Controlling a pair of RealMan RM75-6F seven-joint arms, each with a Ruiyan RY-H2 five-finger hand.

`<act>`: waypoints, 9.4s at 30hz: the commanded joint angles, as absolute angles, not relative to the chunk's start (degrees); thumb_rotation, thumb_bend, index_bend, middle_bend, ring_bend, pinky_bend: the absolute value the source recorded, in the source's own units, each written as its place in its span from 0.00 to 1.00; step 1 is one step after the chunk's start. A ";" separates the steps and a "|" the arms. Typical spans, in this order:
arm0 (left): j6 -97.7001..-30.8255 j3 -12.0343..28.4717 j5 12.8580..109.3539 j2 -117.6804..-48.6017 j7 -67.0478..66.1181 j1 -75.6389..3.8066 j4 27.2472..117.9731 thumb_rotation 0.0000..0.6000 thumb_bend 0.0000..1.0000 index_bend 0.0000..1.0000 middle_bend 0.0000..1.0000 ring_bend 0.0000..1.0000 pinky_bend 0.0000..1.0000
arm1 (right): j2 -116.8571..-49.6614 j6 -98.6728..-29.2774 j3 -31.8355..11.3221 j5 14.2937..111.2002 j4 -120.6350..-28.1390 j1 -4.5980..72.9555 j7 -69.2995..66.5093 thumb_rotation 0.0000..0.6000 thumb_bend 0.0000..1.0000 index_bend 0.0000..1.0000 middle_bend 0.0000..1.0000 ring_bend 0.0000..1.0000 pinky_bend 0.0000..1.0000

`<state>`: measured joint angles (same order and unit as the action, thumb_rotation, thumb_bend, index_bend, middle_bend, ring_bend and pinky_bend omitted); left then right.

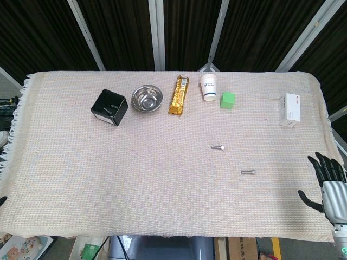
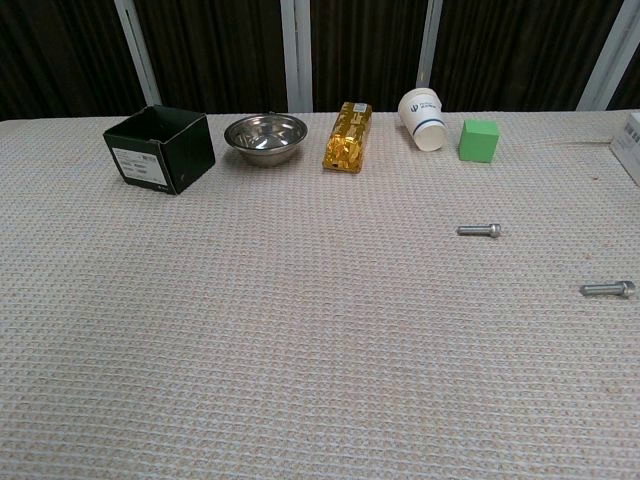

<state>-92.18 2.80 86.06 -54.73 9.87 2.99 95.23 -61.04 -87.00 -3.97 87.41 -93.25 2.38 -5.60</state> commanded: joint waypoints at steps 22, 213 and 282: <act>-92.32 3.53 83.67 -55.68 5.86 3.03 96.84 1.00 0.04 0.09 0.10 0.01 0.01 | -61.60 -85.47 -3.97 85.16 -95.19 2.44 -3.58 1.00 0.25 0.15 0.00 0.00 0.00; -90.80 4.78 80.23 -58.37 -2.99 1.50 99.22 1.00 0.04 0.10 0.10 0.01 0.01 | -76.84 -51.91 -13.30 52.71 -86.33 22.26 -5.49 1.00 0.35 0.54 0.00 0.00 0.00; -88.94 5.45 78.68 -57.75 -0.50 0.77 98.58 1.00 0.04 0.10 0.10 0.01 0.01 | -97.92 -69.77 -21.23 27.60 -83.68 46.59 37.67 1.00 0.24 0.41 0.00 0.00 0.00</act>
